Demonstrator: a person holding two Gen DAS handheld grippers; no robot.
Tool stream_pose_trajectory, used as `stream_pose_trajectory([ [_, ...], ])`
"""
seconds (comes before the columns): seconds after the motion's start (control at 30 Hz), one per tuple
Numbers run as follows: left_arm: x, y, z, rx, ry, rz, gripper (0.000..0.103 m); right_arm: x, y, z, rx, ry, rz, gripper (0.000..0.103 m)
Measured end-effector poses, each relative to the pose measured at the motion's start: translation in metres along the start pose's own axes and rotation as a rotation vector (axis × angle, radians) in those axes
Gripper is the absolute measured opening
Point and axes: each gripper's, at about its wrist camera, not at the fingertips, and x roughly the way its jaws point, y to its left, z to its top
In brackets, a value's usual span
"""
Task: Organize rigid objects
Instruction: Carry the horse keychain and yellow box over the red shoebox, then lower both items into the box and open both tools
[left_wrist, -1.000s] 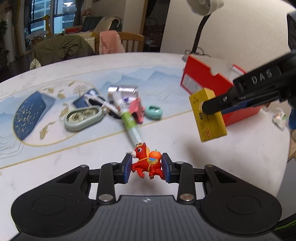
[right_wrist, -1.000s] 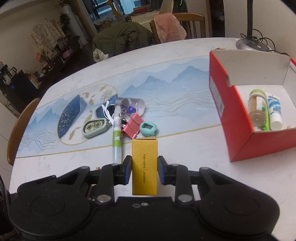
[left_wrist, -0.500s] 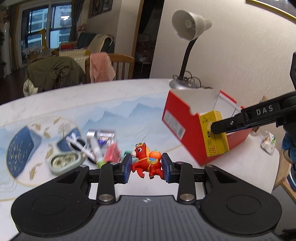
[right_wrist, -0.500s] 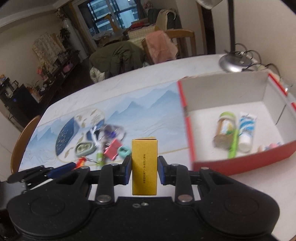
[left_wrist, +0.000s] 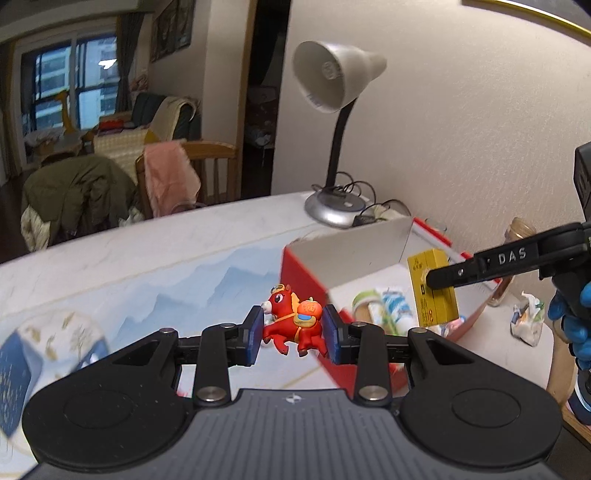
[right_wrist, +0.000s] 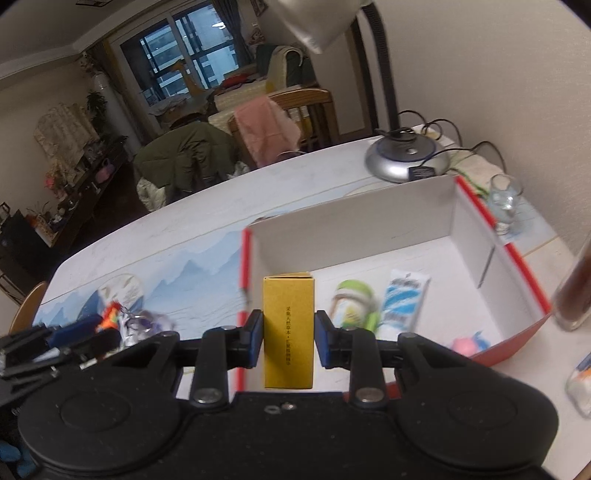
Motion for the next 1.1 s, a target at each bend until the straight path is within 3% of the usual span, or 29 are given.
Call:
stream_pose_trajectory([
  [0.63, 0.109, -0.084, 0.055, 0.116, 0.056, -0.080, 0.033, 0.027, -0.100, 0.027, 0.021, 0.044, -0.095, 0.028],
  [1.1, 0.203, -0.122, 0.060, 0.176, 0.182, -0.100, 0.033, 0.080, -0.119, 0.018, -0.031, 0.172, -0.126, 0.028],
])
